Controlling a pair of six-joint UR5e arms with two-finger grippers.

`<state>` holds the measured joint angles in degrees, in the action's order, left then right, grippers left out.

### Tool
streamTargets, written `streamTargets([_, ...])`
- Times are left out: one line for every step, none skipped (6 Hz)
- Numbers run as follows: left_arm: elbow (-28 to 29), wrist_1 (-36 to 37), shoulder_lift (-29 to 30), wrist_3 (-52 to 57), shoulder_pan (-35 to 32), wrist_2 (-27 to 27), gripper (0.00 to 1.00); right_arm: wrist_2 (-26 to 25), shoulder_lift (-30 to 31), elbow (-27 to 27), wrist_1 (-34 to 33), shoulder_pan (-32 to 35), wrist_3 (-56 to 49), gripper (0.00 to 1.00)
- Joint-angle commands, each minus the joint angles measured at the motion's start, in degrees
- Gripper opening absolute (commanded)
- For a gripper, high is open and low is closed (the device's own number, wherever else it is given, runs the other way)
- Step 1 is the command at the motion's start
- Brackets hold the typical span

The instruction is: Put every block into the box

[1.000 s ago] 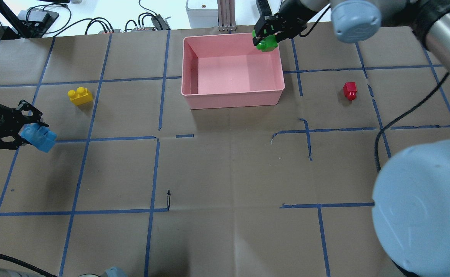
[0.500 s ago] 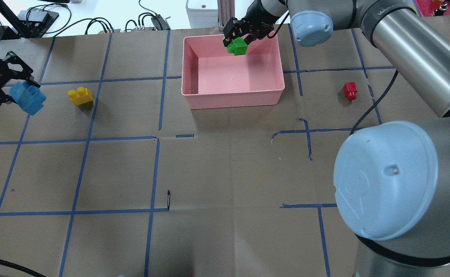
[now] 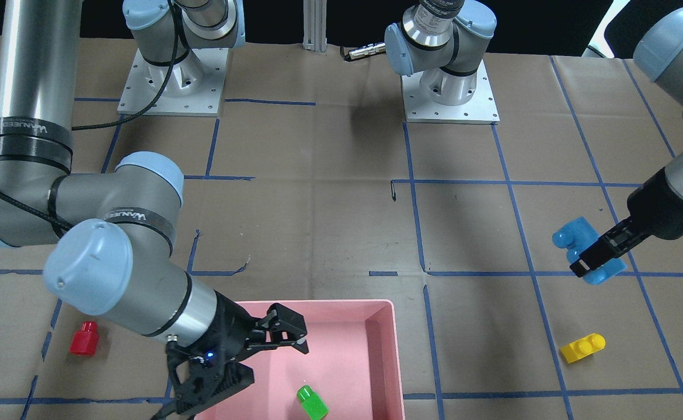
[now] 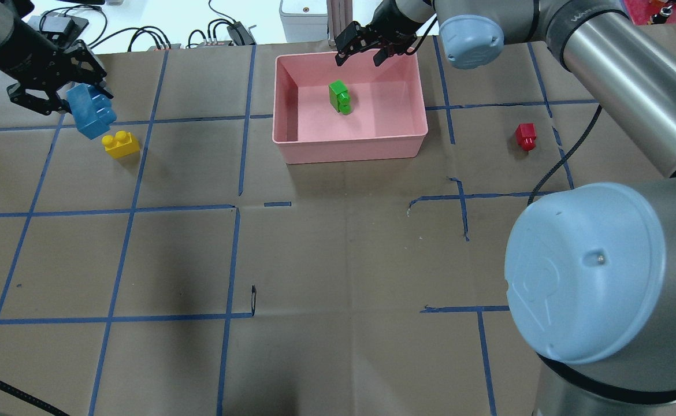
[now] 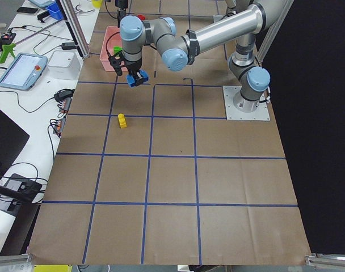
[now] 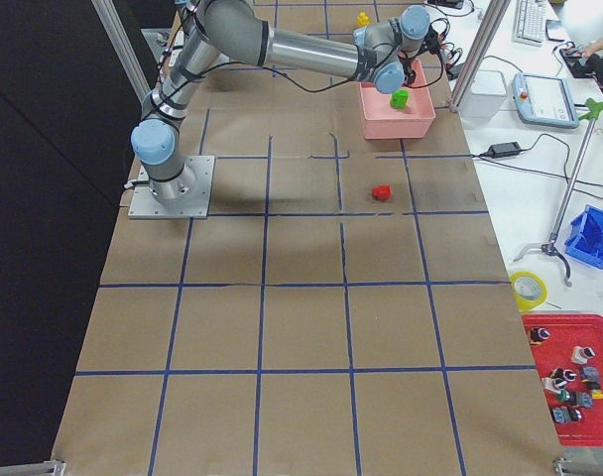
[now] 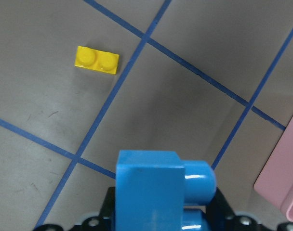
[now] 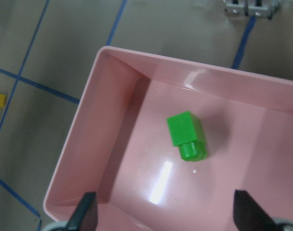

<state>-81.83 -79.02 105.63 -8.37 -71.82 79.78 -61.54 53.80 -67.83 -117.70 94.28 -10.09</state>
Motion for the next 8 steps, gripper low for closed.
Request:
streamTargets([7.8,-3.7,3.7,0.6,-8.3,1.2,0.10,-11.2,9.3,-3.6,11.0,-6.1,-5.4,1.00])
streamTargets([13.7,-6.4,7.4,0.6,-11.8,2.6,0.10,-17.3,14.7,-6.1,16.3,-10.0,-11.3,1.00])
streamTargets([18.8,-7.0,11.0,0.1,-16.6,2.9,0.10,-22.5,17.2,-8.2,16.4,-15.2,-12.0,0.99])
streamTargets([23.3,-6.8,14.7,-1.2,-21.7,3.5,0.10,-24.8,16.5,-11.4,14.4,-18.0,-15.6,0.99])
streamTargets([26.9,-6.3,18.4,-3.6,-25.6,3.6,0.10,-24.9,14.9,-17.7,2.4,-18.1,-15.8,0.99])
streamTargets([29.8,-5.7,22.4,-3.5,-27.9,4.9,0.10,-24.3,12.5,-25.8,-9.8,-18.6,-15.3,0.99])
streamTargets([30.4,-4.2,25.6,-3.4,-29.9,9.0,0.10,-24.2,8.2,-28.1,-17.9,-19.2,-15.1,0.99])
streamTargets([29.6,0.1,28.6,-3.6,-30.1,8.9,0.10,-24.1,4.0,-27.9,-24.0,-19.2,-15.2,0.99])
